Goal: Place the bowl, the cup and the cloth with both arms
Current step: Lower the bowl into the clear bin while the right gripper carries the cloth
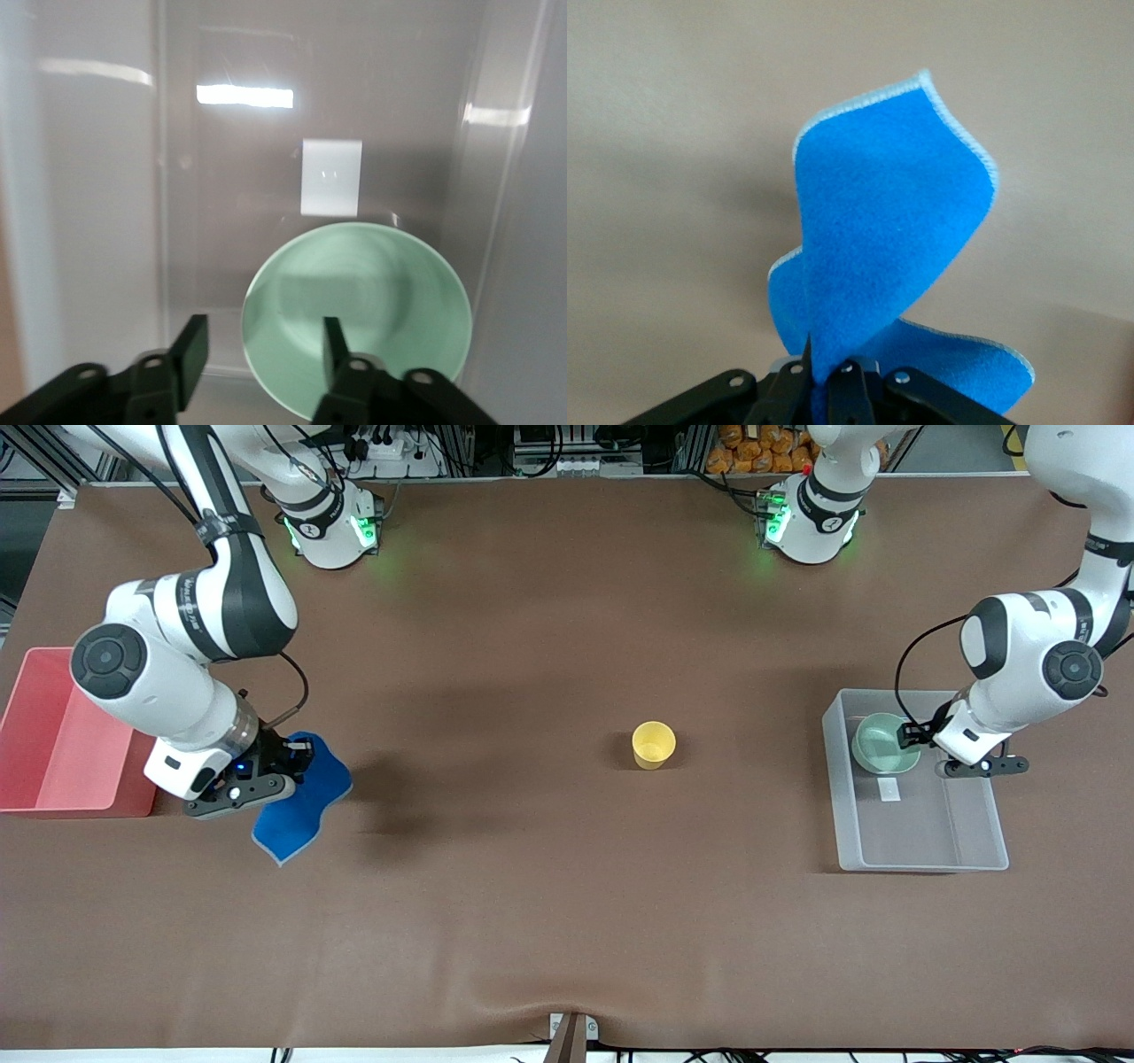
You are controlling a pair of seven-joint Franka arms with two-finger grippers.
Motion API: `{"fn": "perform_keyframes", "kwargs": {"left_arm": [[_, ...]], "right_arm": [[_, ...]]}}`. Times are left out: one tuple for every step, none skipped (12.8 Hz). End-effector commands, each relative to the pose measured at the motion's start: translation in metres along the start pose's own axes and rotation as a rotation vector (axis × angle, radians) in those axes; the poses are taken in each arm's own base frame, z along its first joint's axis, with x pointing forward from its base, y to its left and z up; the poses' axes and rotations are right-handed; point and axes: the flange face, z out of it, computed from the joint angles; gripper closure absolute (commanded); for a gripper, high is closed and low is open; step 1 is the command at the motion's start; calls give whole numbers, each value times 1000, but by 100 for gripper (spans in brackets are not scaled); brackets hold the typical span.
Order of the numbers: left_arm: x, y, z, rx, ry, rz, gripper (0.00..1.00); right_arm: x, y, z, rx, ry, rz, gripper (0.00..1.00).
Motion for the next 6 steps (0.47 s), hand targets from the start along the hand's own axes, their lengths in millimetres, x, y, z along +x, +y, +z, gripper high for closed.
{"fn": "perform_keyframes", "kwargs": {"left_arm": [[-2, -5, -74, 24, 34, 4, 0], [2, 7, -99, 20, 51, 14, 0], [5, 23, -117, -9, 59, 12, 0], [11, 42, -131, -47, 69, 9, 0], [16, 68, -142, -98, 69, -1, 0], [17, 100, -147, -149, 66, -50, 0]], "right_arm": [[-20, 32, -25, -49, -9, 24, 100], [-25, 47, -29, -50, -13, 44, 100], [-33, 63, -34, -50, -27, 69, 100], [-40, 73, -42, -48, -38, 86, 100], [-49, 81, -52, -63, -56, 93, 100], [-56, 86, -61, -82, -70, 84, 100]]}}
